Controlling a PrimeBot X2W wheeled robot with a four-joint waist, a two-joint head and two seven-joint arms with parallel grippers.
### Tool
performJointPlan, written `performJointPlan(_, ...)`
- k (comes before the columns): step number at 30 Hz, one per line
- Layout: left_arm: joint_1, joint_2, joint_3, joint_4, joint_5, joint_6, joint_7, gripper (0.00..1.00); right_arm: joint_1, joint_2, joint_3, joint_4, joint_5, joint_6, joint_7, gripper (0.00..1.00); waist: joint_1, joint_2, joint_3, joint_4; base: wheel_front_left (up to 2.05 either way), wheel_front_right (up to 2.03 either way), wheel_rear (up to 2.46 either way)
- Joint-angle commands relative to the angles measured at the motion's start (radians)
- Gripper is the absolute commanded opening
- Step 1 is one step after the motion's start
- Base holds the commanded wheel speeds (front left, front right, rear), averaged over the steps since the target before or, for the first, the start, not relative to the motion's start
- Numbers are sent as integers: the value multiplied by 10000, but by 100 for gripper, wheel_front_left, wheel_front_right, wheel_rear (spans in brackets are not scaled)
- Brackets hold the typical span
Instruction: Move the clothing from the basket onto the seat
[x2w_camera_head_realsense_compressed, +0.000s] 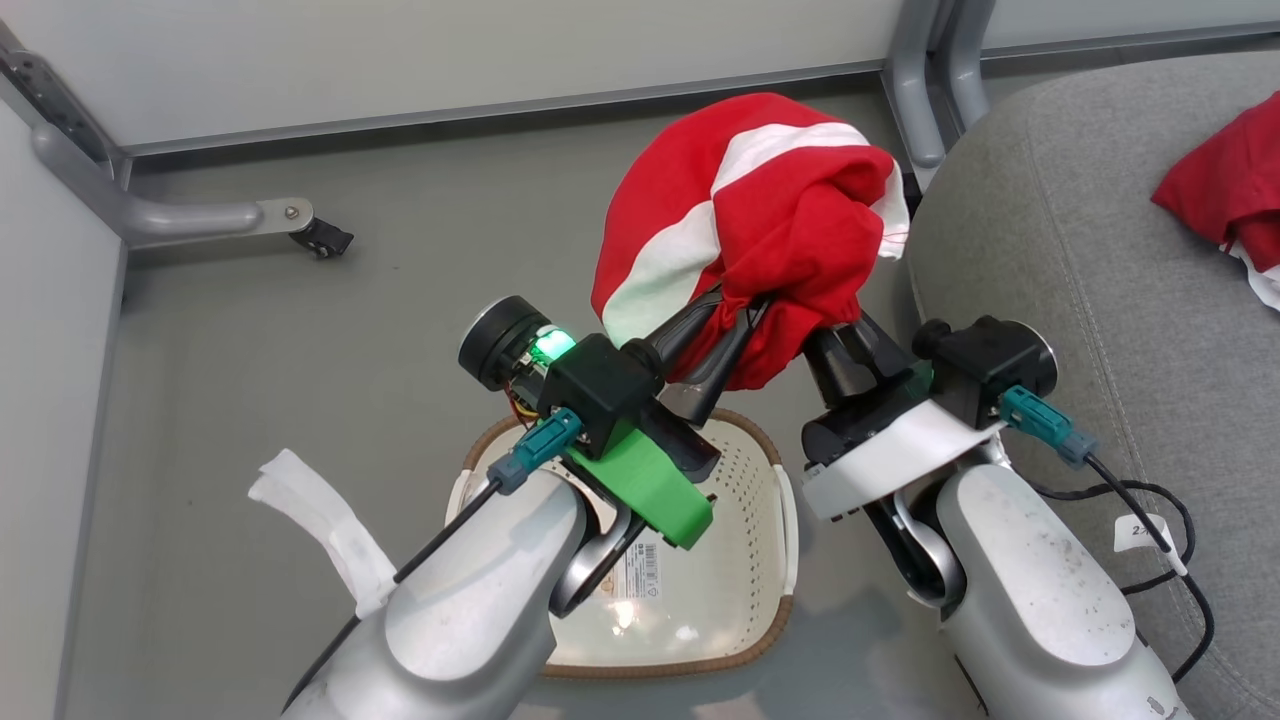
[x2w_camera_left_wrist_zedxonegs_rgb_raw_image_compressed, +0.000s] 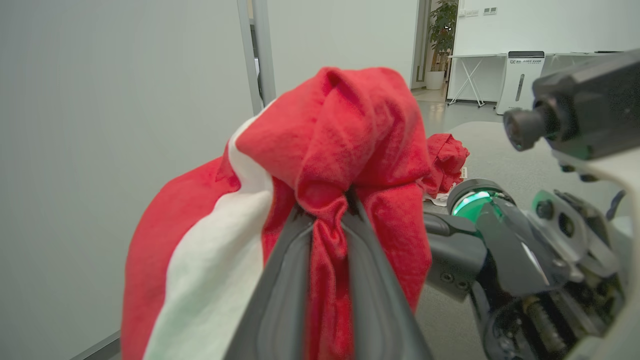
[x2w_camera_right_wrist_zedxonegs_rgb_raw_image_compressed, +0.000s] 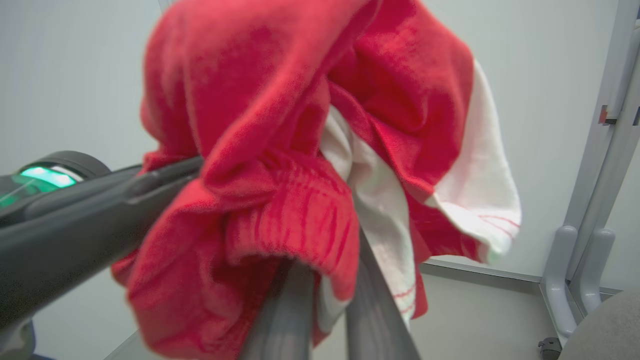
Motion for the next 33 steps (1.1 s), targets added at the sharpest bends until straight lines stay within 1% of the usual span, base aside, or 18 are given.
performJointPlan(1,-136,46,1,21,-66,-45,-39,0,-1,-31,-47,39,19,-7,-19,0,0,0,-12,-11,0,0,0)
performJointPlan(10,-74,94,-54,117,-94,-46,-39,0,131,-31,-140,81,28,-7,-19,0,0,0,-77,-64,0,0,0)
performJointPlan(11,-48,83,-41,133,-121,-46,-38,8,116,-31,-159,86,30,-7,-19,0,0,0,-72,-57,0,0,0)
performJointPlan(12,-39,69,-42,129,-130,-46,-38,64,99,-31,-177,94,28,-7,-19,0,0,0,-60,-50,0,0,0)
performJointPlan(13,-42,58,-33,120,-125,-46,-39,100,85,-31,-189,96,24,-7,-19,0,0,0,-49,-44,0,0,0)
performJointPlan(27,-118,16,78,16,167,-46,-38,100,40,-31,-598,248,-94,-7,-19,0,0,0,67,-21,0,0,0)
performJointPlan(33,-49,123,168,-13,322,-46,-36,100,200,-31,-1001,262,-192,-7,-20,0,0,0,127,-278,0,0,0)
